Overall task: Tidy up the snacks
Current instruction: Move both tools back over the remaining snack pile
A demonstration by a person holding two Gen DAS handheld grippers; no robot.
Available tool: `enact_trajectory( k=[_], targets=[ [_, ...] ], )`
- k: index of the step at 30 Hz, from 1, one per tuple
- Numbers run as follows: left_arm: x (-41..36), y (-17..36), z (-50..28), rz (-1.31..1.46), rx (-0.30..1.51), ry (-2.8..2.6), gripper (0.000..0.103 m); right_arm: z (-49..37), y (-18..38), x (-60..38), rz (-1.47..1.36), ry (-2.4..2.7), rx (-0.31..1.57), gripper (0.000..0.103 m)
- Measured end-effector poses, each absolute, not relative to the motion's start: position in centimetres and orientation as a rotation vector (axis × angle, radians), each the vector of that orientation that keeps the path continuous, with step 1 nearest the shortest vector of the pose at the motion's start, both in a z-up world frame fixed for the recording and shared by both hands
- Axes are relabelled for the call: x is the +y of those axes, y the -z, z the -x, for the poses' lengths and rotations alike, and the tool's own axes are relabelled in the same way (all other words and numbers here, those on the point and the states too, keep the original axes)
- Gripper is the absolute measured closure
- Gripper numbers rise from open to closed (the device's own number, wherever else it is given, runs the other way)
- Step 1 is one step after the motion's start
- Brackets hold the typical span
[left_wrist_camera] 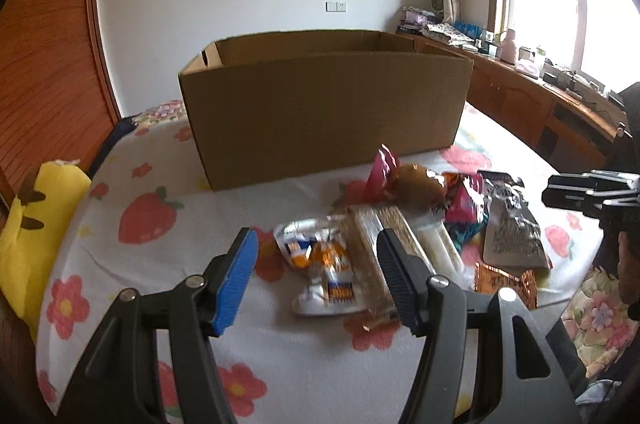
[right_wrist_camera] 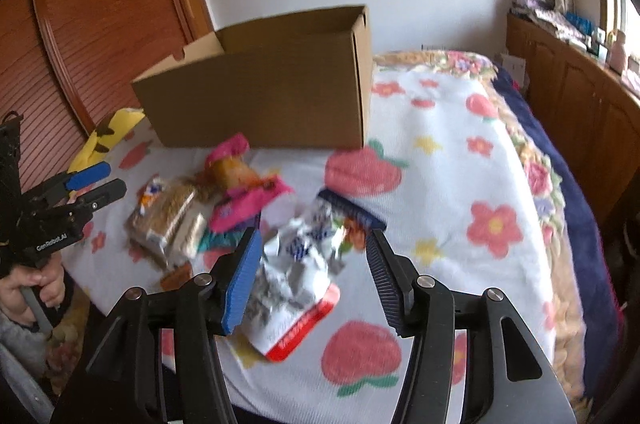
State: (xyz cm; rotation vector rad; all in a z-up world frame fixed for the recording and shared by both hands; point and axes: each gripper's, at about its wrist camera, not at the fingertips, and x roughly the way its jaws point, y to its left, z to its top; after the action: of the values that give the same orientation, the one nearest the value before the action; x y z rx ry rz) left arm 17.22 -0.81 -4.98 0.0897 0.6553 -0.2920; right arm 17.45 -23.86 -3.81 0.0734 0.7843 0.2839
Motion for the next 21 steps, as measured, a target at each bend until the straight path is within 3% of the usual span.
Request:
enact_trajectory(
  k=[21],
  targets=[
    [-1.0, 7.0, -17.1, -0.061, 0.674, 0.301, 0.041, -18.6, 7.6, -23.1, -0.113, -0.413, 0.877, 0.039]
  ],
)
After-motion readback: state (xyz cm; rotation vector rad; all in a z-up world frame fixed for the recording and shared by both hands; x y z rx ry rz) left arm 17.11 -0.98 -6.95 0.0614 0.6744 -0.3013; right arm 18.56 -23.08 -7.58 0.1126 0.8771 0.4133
